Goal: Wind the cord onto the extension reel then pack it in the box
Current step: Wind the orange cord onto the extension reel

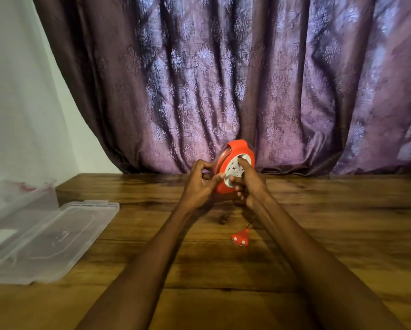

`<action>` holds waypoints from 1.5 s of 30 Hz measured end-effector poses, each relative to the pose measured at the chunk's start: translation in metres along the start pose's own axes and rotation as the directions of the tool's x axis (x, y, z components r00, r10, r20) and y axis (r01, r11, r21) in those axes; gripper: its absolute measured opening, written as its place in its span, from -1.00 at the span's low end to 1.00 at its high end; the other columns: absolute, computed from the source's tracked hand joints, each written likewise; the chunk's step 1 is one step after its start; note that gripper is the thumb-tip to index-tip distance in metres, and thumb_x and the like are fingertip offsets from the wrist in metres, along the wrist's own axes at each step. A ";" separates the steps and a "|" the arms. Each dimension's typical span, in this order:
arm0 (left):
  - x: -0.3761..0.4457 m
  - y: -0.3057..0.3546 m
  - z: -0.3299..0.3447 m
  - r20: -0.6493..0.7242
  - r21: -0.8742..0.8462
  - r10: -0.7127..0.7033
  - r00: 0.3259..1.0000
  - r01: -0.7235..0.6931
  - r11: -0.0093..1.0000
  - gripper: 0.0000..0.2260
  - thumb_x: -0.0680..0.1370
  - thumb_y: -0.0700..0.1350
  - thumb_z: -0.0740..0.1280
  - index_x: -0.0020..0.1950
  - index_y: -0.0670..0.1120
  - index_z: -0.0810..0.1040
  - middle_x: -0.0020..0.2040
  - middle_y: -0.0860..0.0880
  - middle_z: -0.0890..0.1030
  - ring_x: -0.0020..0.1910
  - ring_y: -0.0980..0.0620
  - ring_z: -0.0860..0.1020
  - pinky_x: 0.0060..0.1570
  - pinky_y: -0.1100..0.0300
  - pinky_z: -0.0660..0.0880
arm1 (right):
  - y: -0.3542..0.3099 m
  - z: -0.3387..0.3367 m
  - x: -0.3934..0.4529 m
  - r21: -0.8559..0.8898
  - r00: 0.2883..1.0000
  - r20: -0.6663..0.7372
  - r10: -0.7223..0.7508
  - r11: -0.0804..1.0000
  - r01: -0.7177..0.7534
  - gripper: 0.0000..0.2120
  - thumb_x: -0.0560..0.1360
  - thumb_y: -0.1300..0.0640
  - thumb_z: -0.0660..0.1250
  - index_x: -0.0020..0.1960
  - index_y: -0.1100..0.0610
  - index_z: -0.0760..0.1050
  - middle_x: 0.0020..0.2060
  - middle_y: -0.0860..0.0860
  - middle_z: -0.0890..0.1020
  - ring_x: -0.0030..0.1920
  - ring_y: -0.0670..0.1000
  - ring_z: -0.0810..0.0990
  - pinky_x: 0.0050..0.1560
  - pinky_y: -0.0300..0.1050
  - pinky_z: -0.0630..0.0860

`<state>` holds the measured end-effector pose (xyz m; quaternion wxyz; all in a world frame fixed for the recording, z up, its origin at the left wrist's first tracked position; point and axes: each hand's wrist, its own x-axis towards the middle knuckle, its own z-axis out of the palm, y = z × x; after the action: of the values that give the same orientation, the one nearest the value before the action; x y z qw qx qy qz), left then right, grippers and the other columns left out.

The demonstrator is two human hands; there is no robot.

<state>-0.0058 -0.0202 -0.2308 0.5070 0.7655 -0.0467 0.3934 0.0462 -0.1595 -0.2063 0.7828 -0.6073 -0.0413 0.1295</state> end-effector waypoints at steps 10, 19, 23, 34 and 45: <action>0.013 0.002 -0.025 -0.222 -0.184 -0.230 0.947 0.191 0.964 -0.92 0.55 -0.16 0.41 -0.01 -0.14 0.57 -0.16 -0.10 0.59 -0.24 0.09 0.48 -0.25 0.22 0.46 | 0.005 -0.011 0.006 -0.774 0.746 0.194 -0.637 0.368 0.515 -0.78 0.50 -0.14 0.37 -0.02 -0.01 0.63 -0.07 -0.01 0.71 -0.02 0.09 0.65 -0.02 0.01 0.56; 0.017 0.007 -0.045 -0.059 -0.140 -0.316 0.947 0.305 0.942 -0.88 0.57 -0.15 0.38 -0.16 -0.10 0.62 -0.32 0.00 0.63 -0.41 0.15 0.51 -0.44 0.33 0.47 | 0.003 -0.016 0.001 -0.586 0.365 0.805 -0.468 -0.530 0.613 -0.54 0.45 0.00 0.20 0.33 -0.23 0.48 0.35 0.10 0.50 0.19 0.20 0.53 0.02 0.04 0.45; 0.015 0.005 -0.035 -0.029 -0.111 -0.303 0.953 0.298 0.948 -0.89 0.56 -0.17 0.39 -0.17 -0.10 0.57 -0.29 -0.10 0.60 -0.33 0.02 0.52 -0.29 0.19 0.50 | 0.006 -0.018 0.002 -0.622 0.427 0.783 -0.453 -0.575 0.531 -0.49 0.44 -0.01 0.31 0.36 -0.29 0.40 0.25 0.05 0.57 0.13 0.19 0.54 0.04 0.07 0.41; -0.002 0.016 0.005 -0.036 0.101 -0.041 0.998 0.045 0.994 -0.79 0.49 -0.19 0.47 0.01 -0.13 0.47 -0.09 0.10 0.46 -0.19 0.27 0.44 -0.24 0.49 0.37 | 0.004 0.002 0.000 -0.110 0.993 -0.066 -0.099 0.990 0.091 -0.66 0.47 -0.13 0.43 -0.11 0.17 0.58 -0.40 0.12 0.68 -0.54 0.00 0.53 -0.52 -0.18 0.48; 0.012 -0.004 -0.024 -0.207 -0.131 -0.297 0.932 0.275 0.953 -0.84 0.54 -0.17 0.41 0.02 -0.26 0.59 -0.27 0.00 0.55 -0.36 0.17 0.43 -0.36 0.27 0.37 | 0.011 -0.024 0.015 -0.762 0.724 0.274 -0.633 0.317 0.565 -0.80 0.51 -0.07 0.38 0.03 0.02 0.62 -0.10 -0.01 0.70 -0.08 0.08 0.66 -0.06 0.03 0.57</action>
<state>-0.0091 0.0050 -0.2218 0.5984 0.6886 0.1035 0.3964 0.0643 -0.1760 -0.2250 0.4089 -0.8363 -0.2873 -0.2256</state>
